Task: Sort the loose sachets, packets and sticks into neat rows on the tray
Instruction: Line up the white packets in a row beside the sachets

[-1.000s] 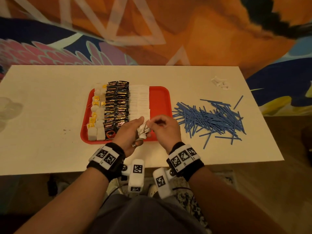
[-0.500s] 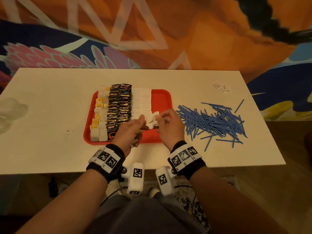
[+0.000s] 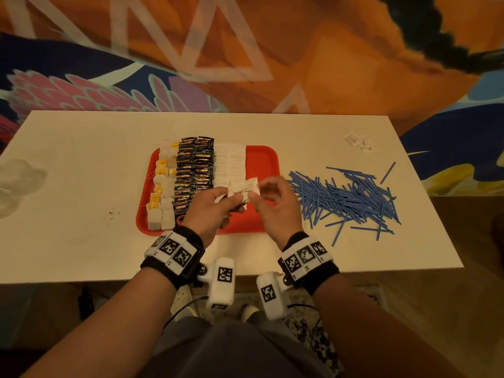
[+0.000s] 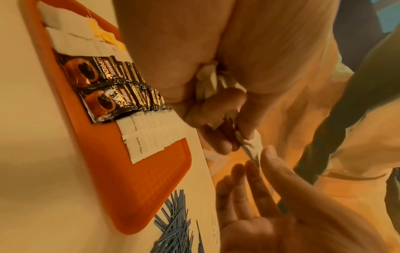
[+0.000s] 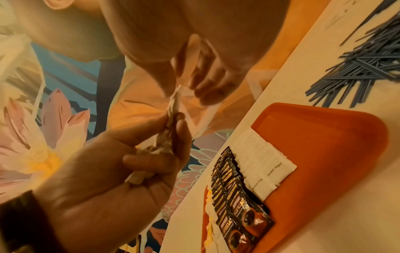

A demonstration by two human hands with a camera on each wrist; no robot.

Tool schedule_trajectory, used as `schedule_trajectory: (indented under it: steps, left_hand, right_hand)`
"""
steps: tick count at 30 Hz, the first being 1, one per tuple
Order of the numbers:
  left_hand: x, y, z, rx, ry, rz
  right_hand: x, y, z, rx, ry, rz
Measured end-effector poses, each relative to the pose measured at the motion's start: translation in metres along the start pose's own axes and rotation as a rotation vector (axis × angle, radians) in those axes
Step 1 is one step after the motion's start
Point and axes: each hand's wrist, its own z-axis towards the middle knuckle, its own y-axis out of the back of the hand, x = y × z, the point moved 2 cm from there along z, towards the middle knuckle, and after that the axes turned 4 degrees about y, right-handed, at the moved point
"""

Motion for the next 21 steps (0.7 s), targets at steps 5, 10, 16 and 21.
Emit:
schedule_trajectory:
  steps: [5, 10, 16, 21]
  left_hand:
    - [0.002, 0.008, 0.004, -0.063, -0.082, 0.066]
    - [0.0, 0.011, 0.002, -0.164, -0.294, 0.185]
    - [-0.004, 0.014, 0.003, -0.125, -0.313, 0.288]
    - [-0.005, 0.022, 0.005, -0.104, -0.27, 0.305]
  right_hand:
    - [-0.001, -0.004, 0.004, 0.125, -0.119, 0.081]
    - [-0.002, -0.009, 0.006, 0.121, -0.177, 0.135]
    - [-0.004, -0.013, 0.007, 0.126, -0.144, 0.229]
    - [-0.015, -0.02, 0.011, 0.143, -0.25, 0.279]
